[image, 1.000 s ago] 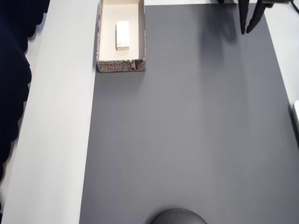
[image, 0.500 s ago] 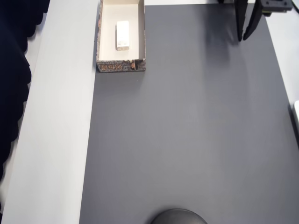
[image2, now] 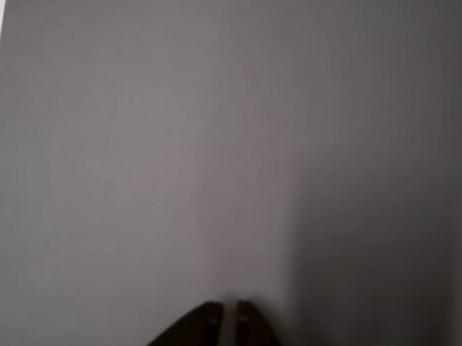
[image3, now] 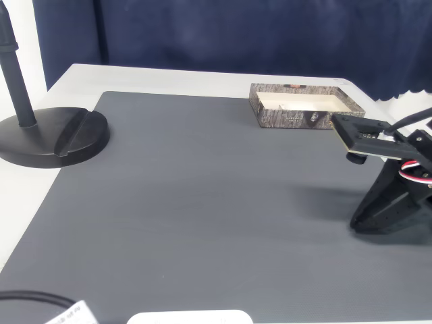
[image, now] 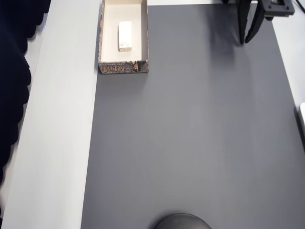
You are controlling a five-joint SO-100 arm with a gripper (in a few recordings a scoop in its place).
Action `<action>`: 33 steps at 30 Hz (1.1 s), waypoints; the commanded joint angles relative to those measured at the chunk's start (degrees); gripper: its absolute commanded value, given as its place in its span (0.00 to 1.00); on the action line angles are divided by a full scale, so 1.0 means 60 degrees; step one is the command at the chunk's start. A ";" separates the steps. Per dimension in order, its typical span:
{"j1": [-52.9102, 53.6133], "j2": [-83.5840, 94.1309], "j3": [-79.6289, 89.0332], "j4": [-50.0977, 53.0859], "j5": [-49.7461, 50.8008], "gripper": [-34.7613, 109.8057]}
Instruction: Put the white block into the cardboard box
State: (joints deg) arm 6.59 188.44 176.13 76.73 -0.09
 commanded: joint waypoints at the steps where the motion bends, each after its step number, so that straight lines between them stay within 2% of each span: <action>1: 0.0132 0.0322 0.0176 -0.0161 0.0205 0.23; 12: 0.0278 0.0322 0.0176 -0.0176 0.0264 0.23; 20: 0.0234 0.0322 0.0176 -0.0073 -0.0278 0.23; 33: -0.0527 0.0337 0.0176 -0.0073 -0.0308 0.23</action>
State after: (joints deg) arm 4.13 188.44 176.13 76.73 -1.58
